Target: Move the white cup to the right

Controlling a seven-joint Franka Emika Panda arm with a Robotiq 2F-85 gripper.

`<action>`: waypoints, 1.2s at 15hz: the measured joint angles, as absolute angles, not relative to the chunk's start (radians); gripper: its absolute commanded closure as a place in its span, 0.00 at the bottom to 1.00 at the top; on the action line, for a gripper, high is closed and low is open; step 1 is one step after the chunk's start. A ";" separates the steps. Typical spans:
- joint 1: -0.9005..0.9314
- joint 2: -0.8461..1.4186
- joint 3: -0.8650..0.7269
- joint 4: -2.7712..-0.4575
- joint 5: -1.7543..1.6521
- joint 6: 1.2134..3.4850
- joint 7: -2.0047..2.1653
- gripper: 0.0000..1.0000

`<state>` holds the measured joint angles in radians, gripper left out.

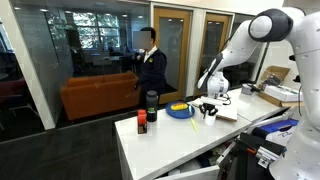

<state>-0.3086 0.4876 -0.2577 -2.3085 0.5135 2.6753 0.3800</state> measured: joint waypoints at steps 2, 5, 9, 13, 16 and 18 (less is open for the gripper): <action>-0.308 0.487 -0.263 -2.309 0.496 2.675 0.380 0.59; -0.305 0.482 -0.275 -2.309 0.456 2.675 0.381 0.51; -0.283 0.443 -0.310 -2.310 0.376 2.674 0.402 0.49; -0.238 0.368 -0.359 -2.312 0.278 2.671 0.457 0.51; -0.206 0.312 -0.390 -2.318 0.198 2.668 0.509 0.35; -0.190 0.277 -0.407 -2.323 0.145 2.665 0.544 0.31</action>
